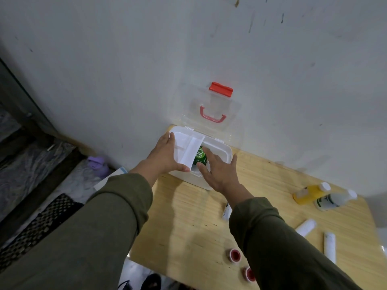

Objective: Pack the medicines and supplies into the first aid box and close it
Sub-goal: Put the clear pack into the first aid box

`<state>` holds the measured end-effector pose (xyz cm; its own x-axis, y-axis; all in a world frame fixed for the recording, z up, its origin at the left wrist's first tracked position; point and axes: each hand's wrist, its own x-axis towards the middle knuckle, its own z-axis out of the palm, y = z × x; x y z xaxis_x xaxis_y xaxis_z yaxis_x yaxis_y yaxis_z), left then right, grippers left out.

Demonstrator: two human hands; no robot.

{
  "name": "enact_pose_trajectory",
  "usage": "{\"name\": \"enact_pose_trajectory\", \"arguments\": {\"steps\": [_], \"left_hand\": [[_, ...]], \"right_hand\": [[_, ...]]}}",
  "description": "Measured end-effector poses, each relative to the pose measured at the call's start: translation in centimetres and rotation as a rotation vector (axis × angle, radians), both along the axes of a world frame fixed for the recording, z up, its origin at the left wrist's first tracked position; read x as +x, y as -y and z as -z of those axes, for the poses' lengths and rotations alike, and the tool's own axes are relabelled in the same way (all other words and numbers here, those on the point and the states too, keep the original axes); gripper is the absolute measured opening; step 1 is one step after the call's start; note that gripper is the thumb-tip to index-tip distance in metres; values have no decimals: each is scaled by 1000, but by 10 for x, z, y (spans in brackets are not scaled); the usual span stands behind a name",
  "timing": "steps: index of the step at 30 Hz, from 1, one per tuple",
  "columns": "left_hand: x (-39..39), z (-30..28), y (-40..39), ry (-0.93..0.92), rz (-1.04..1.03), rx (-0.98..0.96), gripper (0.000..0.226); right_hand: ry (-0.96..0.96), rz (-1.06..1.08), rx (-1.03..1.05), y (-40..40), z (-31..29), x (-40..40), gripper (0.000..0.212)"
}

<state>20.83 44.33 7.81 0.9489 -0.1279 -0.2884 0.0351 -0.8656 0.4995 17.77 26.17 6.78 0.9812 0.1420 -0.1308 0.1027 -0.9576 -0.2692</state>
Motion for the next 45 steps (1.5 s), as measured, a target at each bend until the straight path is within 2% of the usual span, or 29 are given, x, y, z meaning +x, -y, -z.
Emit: {"name": "enact_pose_trajectory", "arguments": {"steps": [2,5,8,12,21,33,41,45], "left_hand": [[-1,-1,0,1,4,1,128],[0,0,-1,-3,7,9,130],[1,1,-1,-9,10,14,130],[0,0,-2,-14,12,-4,131],[-1,-1,-2,-18,27,1,129],[-1,-1,-3,-14,32,-7,128],[-1,-1,-3,-27,24,-16,129],[-1,-2,-2,-24,27,-10,128]], "right_hand": [[127,36,28,-5,4,1,53],[270,137,344,-15,4,1,53],[202,259,661,-26,-2,3,52],[-57,564,1059,-30,-13,16,46],[-252,764,1188,-31,-11,29,39],[-221,976,1317,-23,-5,34,51],[-272,1052,1414,-21,-1,38,52],[-300,1024,1405,-22,-2,38,49]]}}
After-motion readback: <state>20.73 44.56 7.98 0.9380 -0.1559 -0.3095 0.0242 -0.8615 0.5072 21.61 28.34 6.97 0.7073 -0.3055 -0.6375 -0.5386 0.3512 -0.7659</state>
